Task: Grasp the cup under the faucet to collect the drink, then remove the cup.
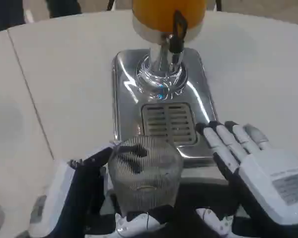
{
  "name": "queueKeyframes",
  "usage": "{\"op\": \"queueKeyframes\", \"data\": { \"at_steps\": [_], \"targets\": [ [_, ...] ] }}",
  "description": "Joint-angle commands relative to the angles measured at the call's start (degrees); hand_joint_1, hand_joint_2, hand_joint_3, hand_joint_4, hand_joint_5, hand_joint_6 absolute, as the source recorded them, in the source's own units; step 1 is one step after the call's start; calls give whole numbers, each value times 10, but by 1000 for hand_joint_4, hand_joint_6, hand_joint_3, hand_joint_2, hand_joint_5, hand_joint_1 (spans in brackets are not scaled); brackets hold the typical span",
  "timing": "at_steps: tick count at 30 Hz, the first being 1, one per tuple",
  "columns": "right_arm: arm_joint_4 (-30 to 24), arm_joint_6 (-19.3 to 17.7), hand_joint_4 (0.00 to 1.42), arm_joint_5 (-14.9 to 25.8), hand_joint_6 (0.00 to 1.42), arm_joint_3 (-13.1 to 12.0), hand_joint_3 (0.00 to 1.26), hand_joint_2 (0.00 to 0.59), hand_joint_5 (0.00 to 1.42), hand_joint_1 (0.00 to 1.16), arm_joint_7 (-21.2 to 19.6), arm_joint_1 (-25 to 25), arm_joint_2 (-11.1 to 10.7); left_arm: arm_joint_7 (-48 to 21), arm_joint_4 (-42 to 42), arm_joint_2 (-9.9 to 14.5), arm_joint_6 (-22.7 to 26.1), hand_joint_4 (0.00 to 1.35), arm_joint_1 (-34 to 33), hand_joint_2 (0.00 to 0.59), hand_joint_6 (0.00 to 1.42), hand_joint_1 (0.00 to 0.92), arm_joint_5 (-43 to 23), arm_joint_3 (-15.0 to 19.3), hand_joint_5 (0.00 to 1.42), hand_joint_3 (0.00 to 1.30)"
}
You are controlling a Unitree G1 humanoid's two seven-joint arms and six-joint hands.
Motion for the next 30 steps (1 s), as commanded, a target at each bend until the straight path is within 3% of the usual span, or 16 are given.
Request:
{"op": "queueKeyframes", "data": {
  "at_steps": [1,6,12,17,21,30],
  "targets": [
    [-4,3,0,1,0,-7,0,444,0,282,5,4,5,-10,-12,-9,6,1136,-7,44,1424,598,-5,-5,1424,1174],
    [5,8,0,1,0,-15,0,441,0,288,9,-17,8,-15,-14,-18,14,1136,-12,44,1424,598,-1,-9,1424,1174],
    [12,20,0,-28,0,6,0,438,0,297,6,-6,33,-9,1,-28,21,1136,-25,44,1424,598,5,-8,1424,1174],
    [4,31,0,-37,0,15,0,448,0,289,11,8,50,26,80,-61,51,1136,-108,44,1424,598,13,-6,1424,1174],
    [-17,31,0,-42,0,9,0,451,0,282,32,20,48,67,163,-85,67,1136,-187,44,1424,598,27,-12,1424,1174],
    [-49,34,0,-34,0,-19,0,452,0,275,89,5,42,153,341,-96,56,1125,-327,44,1424,598,46,-36,1424,1173]
  ]
}}
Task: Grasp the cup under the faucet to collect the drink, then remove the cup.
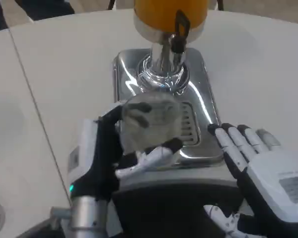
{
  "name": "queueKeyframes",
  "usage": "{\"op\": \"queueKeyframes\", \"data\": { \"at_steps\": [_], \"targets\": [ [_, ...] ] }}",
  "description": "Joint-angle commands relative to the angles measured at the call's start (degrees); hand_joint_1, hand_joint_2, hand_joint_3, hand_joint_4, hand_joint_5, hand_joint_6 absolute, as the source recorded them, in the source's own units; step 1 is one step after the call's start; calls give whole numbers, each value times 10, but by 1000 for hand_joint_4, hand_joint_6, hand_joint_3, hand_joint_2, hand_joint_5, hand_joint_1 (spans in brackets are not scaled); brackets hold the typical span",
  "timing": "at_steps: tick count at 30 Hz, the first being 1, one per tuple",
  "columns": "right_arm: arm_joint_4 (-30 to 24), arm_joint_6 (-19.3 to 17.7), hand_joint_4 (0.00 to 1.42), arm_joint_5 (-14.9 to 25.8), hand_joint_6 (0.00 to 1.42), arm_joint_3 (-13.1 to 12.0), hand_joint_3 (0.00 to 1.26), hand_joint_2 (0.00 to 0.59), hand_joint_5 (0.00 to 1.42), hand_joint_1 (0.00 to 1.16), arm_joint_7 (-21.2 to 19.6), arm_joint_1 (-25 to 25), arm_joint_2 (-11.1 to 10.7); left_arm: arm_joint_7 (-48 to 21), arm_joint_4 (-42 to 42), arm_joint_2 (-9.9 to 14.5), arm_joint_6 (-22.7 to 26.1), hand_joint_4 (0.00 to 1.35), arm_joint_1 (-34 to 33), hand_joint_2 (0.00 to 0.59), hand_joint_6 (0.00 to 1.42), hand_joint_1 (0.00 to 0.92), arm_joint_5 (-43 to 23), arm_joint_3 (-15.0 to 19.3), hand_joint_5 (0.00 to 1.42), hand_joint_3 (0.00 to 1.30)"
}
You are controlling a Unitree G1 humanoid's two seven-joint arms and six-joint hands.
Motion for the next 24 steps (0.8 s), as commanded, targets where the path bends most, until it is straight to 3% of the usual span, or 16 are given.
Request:
{"op": "queueKeyframes", "data": {
  "at_steps": [1,9,18,21,24],
  "targets": [
    [-16,4,0,9,0,-15,0,452,0,274,30,-6,-5,49,69,-5,-18,1125,-55,46,1424,598,5,-12,1424,1173],
    [-12,8,0,13,0,-25,0,449,0,275,56,-35,-3,120,224,-11,-26,1110,-159,53,1424,605,10,-33,1424,1180],
    [14,10,0,10,0,-34,0,437,0,336,50,-54,-9,159,385,14,-59,1098,-261,65,1424,605,8,-57,1424,1157],
    [18,8,0,7,5,-27,0,428,0,359,47,-54,-6,170,407,13,-65,1105,-274,69,1424,593,4,-61,1413,1100],
    [20,11,0,-5,9,-20,0,428,0,362,41,-53,3,186,428,11,-66,1119,-285,82,1424,564,7,-69,1331,961]
  ]
}}
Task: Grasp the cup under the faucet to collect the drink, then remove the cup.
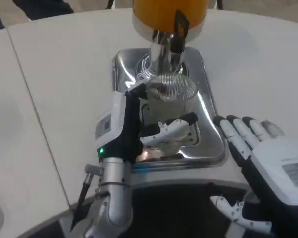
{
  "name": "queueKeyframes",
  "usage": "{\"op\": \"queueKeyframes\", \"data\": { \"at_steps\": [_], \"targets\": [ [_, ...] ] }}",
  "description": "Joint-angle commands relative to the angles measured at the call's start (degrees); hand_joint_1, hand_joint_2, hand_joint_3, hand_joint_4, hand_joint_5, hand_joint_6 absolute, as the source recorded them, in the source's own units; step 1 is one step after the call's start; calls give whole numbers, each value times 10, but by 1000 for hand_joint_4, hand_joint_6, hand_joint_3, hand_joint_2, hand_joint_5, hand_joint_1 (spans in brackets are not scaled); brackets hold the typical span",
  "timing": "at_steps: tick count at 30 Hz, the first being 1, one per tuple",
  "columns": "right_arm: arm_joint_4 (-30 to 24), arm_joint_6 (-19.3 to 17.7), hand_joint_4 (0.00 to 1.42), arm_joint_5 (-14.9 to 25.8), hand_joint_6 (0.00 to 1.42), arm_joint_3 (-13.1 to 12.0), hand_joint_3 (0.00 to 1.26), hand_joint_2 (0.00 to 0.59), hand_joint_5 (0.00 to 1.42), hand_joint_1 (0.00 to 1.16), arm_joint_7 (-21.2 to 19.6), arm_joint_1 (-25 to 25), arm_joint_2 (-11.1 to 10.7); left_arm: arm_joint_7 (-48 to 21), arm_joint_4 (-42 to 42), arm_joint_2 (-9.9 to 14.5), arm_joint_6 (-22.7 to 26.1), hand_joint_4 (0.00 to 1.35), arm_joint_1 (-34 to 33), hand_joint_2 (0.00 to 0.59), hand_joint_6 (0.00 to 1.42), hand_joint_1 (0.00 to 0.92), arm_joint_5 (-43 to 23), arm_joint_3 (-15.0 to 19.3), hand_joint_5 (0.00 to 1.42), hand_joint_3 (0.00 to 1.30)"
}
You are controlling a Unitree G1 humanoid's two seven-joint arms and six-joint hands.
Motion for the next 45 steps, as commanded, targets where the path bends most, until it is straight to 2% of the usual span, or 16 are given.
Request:
{"op": "queueKeyframes", "data": {
  "at_steps": [1,3,6,11,17,21,25,28,34,36,38,41,45],
  "targets": [
    [5,7,0,-18,11,11,0,429,0,363,-14,5,16,28,32,-5,-14,1086,-20,87,1424,554,-1,-13,1305,904],
    [6,9,0,-21,12,15,0,429,0,365,-18,8,24,29,41,-2,-18,928,-23,91,1401,533,-3,-16,1221,745],
    [17,2,0,-21,14,23,0,429,0,367,-21,7,20,26,49,5,-23,686,-24,88,1346,517,-3,-20,1110,581],
    [27,9,0,-23,16,27,0,429,0,370,-35,1,30,9,53,19,-31,497,-24,79,1202,474,-7,-26,965,433],
    [44,2,0,-15,17,27,0,429,0,373,-42,-8,21,4,40,32,-42,339,-13,73,1092,452,-7,-31,860,339],
    [49,6,0,-14,24,31,0,429,0,374,-52,-16,26,18,10,52,-45,269,4,72,1005,451,11,-42,785,289],
    [32,2,0,-5,28,37,0,429,0,375,-52,-3,27,4,-19,69,-37,211,24,70,929,448,4,-36,712,247],
    [26,2,0,-4,29,33,0,429,0,376,-60,1,26,-5,-38,78,-27,206,39,69,922,446,-3,-29,707,243],
    [18,6,0,5,31,35,0,429,0,376,-81,10,44,-21,-95,99,-7,204,76,63,908,428,-6,-13,691,226],
    [29,10,0,2,31,42,0,429,0,376,-92,-1,53,-20,-125,114,4,204,97,62,905,425,-10,5,681,220],
    [41,9,0,2,31,45,0,429,0,376,-96,-16,54,-21,-147,130,19,201,115,62,888,411,-15,27,673,213],
    [46,17,0,19,32,40,0,426,0,375,-100,-37,62,-28,-173,151,44,201,139,62,873,408,-31,62,659,208],
    [67,29,0,30,32,37,0,424,0,371,-107,-69,66,-55,-226,170,74,174,171,58,782,374,-51,94,609,225]
  ]
}}
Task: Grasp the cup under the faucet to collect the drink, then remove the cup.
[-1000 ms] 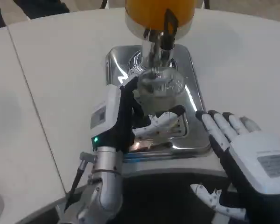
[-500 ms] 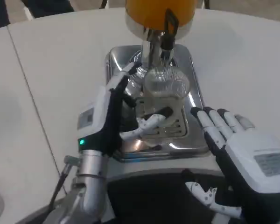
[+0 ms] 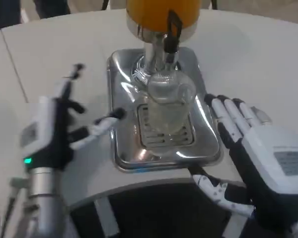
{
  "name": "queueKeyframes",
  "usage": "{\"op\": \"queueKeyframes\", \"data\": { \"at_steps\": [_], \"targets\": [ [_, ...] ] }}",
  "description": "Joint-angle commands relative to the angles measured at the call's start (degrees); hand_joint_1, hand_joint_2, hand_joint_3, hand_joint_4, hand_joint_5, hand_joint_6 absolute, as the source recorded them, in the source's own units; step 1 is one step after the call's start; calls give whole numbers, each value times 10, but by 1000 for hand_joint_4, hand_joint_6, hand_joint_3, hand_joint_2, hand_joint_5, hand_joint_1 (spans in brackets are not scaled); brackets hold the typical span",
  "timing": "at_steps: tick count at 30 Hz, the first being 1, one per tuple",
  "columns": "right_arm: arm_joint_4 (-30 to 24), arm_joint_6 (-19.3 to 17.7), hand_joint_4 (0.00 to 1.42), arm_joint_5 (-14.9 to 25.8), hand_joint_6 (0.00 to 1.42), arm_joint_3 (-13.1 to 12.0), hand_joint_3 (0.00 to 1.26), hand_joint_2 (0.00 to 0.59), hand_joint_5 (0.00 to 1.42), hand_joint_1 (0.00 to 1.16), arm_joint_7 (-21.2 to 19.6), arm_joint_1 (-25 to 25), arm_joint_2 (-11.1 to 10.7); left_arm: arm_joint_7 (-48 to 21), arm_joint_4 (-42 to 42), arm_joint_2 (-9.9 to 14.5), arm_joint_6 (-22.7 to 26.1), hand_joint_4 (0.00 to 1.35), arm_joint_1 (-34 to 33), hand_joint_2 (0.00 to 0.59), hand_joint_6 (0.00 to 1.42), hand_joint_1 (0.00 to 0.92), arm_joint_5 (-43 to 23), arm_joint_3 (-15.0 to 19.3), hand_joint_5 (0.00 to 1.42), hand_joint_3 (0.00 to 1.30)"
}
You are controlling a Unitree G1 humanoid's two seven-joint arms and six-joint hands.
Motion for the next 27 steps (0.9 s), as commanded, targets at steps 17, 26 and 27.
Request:
{"op": "queueKeyframes", "data": {
  "at_steps": [17,26,27],
  "targets": [
    [89,128,0,139,32,3,0,432,0,356,-22,-231,79,-206,-468,87,165,0,330,37,44,0,105,69,6,0],
    [117,126,0,255,3,-19,0,434,0,437,-51,-273,84,-255,-565,73,189,0,414,65,0,147,197,44,0,0],
    [121,119,0,276,2,-25,0,432,0,438,-57,-275,85,-261,-569,69,192,0,420,63,0,147,199,42,0,0]
  ]
}}
